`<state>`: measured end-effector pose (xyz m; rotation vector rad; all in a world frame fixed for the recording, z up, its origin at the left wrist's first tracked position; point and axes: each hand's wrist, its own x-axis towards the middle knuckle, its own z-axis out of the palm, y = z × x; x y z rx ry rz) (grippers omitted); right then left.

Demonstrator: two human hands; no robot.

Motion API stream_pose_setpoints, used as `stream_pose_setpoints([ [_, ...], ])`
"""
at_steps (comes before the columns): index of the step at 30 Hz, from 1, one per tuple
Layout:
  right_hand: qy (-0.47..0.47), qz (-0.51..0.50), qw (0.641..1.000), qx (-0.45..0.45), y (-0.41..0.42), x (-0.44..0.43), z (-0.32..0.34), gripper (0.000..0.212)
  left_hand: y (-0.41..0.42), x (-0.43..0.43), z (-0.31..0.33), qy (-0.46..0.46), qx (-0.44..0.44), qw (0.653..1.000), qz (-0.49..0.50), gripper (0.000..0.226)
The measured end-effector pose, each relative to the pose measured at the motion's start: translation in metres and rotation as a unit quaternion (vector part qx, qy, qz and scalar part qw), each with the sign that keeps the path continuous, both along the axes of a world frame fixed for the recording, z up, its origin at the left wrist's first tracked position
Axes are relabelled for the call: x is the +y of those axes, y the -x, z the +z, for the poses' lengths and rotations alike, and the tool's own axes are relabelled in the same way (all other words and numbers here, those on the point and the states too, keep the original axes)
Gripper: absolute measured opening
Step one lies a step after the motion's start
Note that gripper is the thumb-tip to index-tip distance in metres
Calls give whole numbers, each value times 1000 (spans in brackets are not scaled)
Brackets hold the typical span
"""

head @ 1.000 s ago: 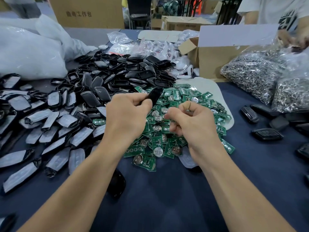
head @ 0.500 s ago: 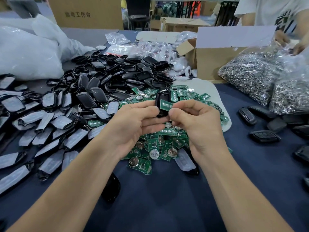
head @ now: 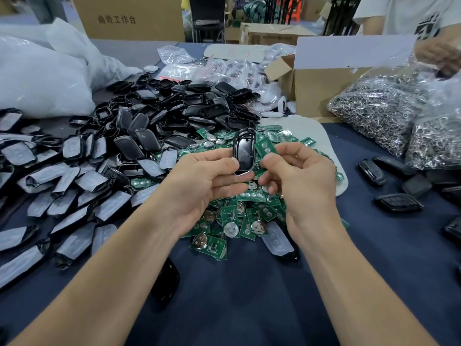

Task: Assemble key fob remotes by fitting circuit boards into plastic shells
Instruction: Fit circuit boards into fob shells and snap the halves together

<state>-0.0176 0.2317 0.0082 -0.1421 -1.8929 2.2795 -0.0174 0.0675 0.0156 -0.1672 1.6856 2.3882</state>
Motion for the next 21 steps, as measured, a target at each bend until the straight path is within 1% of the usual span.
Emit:
stream_pose_setpoints([
  [4, 28, 17, 999, 7, -1, -1, 2, 18, -1, 1, 0, 10, 5, 1000, -7, 20],
  [6, 84, 28, 996, -7, -1, -1, 5, 18, -1, 1, 1, 18, 7, 1000, -10, 20],
  [9, 205, 37, 977, -44, 1, 2, 9, 17, -1, 0, 2, 18, 5, 1000, -6, 20],
  [11, 236, 33, 970, -56, 2, 4, 10, 15, -1, 0, 2, 14, 2, 1000, 2, 20],
  [14, 224, 26, 972, -73, 2, 5, 9, 10, -1, 1, 2, 7, 0, 1000, 9, 22],
  [16, 173, 18, 981, -83, 1, 5, 8, 12, -1, 1, 2, -1, -5, 1000, 20, 26],
  [19, 87, -7, 994, -71, 0, 3, 6, 20, -1, 3, 1, 28, 9, 999, 32, 20],
  [21, 71, 1, 996, -55, -1, -1, 6, 23, -2, 4, 0, 59, 26, 997, 45, 17],
])
